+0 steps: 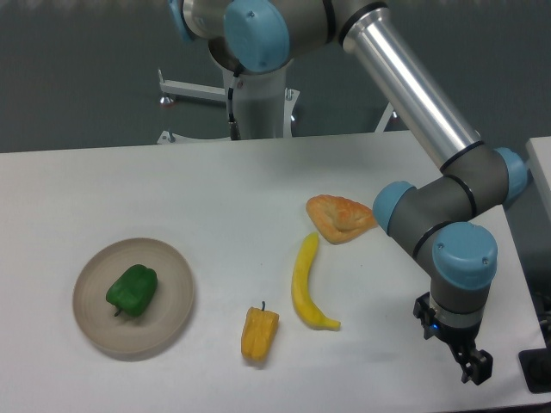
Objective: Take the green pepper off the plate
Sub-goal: 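Move the open gripper over the green pepper on the plate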
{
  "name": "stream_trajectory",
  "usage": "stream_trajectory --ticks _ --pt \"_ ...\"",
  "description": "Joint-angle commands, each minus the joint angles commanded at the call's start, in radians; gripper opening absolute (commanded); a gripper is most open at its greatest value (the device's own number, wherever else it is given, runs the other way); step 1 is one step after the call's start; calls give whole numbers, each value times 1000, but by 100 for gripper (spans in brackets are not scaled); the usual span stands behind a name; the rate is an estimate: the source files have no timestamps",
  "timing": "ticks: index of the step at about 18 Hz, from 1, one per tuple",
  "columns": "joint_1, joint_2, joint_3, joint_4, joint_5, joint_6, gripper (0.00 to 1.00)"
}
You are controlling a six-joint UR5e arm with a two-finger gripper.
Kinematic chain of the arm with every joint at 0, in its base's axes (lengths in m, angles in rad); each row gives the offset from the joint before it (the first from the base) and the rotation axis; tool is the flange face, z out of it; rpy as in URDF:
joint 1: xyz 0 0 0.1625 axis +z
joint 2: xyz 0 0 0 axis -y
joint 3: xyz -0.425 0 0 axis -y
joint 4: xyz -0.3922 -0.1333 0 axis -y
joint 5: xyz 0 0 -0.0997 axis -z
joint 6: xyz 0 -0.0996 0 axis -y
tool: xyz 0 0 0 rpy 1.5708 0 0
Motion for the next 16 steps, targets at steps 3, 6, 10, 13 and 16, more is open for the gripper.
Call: stream_trajectory --ticks 3,6,10,13,16 --pt "-2 5 -3 0 -2 0 100" --pt "-14 27 -24 -8 -5 -11 100" --pt "-29 81 -87 -15 -29 -90 100" --pt "-49 133 -144 -18 -49 -204 100" --pt "-89 205 -216 -40 -80 -355 100"
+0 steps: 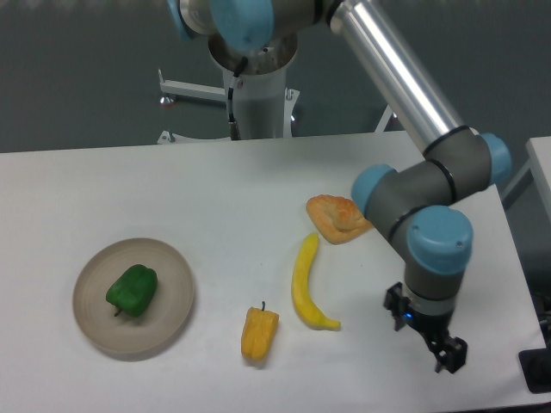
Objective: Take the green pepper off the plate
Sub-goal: 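Move the open gripper over the green pepper on the plate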
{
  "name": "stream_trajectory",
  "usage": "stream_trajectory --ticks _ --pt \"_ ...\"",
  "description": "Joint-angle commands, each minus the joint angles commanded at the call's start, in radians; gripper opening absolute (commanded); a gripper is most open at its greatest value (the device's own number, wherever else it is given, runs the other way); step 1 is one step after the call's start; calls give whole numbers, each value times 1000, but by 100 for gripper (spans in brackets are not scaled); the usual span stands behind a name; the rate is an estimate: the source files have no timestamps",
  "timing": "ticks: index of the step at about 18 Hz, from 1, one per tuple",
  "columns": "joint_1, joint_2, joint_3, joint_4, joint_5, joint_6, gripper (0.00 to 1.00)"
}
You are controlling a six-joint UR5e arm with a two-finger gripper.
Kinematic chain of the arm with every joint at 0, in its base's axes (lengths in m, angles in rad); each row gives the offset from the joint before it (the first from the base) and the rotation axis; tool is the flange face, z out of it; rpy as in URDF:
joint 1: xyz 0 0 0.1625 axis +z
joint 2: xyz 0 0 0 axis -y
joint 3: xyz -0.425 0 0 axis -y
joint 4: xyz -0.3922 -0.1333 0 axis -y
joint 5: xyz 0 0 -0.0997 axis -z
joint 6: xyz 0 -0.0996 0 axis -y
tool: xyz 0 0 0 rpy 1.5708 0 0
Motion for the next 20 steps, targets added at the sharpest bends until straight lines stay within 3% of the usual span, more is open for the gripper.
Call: stream_trajectory --ticks 8,11,17,20 --pt "-132 199 -239 6 -110 -474 100" --pt "-186 242 -301 8 -138 -644 100" --pt "-258 299 -437 12 -209 -809 100" --pt "-308 304 -482 76 -210 -864 100"
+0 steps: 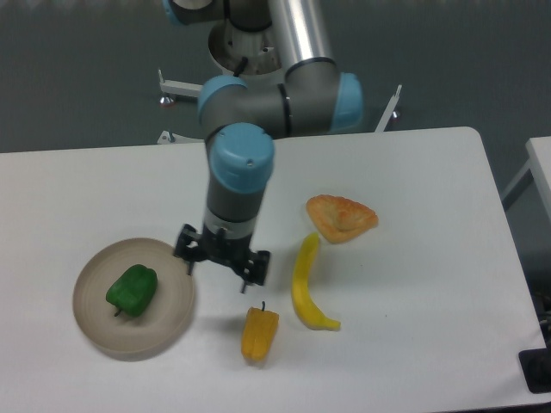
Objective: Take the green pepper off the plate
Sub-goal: 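Move the open gripper over the green pepper on the plate, then lower the gripper around the green pepper and close it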
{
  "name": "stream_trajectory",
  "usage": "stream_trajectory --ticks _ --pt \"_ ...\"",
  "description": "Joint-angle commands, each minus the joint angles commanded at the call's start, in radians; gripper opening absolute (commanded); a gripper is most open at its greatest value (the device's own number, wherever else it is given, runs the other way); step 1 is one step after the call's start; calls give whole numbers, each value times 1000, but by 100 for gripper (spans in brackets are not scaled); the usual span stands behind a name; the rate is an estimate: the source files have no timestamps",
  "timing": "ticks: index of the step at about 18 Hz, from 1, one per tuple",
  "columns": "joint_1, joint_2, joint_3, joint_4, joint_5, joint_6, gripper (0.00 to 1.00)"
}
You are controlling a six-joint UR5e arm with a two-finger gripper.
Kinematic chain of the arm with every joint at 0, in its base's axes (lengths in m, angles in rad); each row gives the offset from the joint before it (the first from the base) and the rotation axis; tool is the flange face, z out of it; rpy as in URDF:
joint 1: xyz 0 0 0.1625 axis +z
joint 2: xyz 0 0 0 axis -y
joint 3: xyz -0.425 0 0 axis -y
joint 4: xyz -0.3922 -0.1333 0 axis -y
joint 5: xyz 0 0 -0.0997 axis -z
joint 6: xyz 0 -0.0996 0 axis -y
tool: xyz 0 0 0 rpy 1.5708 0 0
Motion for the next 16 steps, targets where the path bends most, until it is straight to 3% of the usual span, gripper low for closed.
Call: stream_trajectory --ticks 3,7,16 --pt "-38 -5 -43 51 2 -8 100" --pt "-80 -32 -45 57 3 -17 100" --pt "-132 -86 -46 154 8 -37 100"
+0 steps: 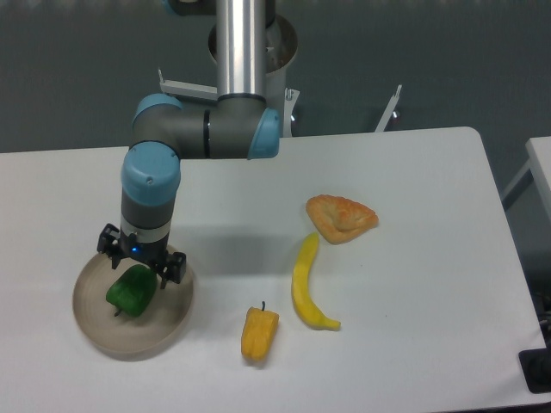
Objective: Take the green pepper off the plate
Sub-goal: 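Lower the gripper around the green pepper and close it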
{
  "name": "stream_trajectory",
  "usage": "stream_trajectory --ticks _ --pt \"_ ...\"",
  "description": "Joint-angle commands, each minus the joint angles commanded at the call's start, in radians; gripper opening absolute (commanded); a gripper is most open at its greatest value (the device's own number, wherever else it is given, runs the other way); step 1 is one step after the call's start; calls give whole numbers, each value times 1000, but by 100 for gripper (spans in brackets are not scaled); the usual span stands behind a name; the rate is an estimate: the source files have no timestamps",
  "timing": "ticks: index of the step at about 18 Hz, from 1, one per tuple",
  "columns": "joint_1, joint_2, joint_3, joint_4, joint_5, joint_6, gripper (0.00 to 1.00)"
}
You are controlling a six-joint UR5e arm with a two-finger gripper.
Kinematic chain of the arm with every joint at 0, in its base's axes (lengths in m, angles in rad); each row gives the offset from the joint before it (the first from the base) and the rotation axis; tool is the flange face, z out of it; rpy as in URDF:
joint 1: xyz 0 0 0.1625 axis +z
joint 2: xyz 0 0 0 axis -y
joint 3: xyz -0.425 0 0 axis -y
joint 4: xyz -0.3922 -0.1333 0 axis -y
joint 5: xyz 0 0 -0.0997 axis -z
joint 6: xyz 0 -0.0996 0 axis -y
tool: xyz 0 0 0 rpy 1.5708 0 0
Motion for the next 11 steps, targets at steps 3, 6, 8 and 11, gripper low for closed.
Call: stream_trajectory --ticks 3,6,8,11 --pt "-12 -5 0 2 2 -2 100" --pt "-14 -14 2 3 2 -2 100" --pt "-14 -17 5 6 2 2 100" --pt "-14 -22 6 6 18 3 62"
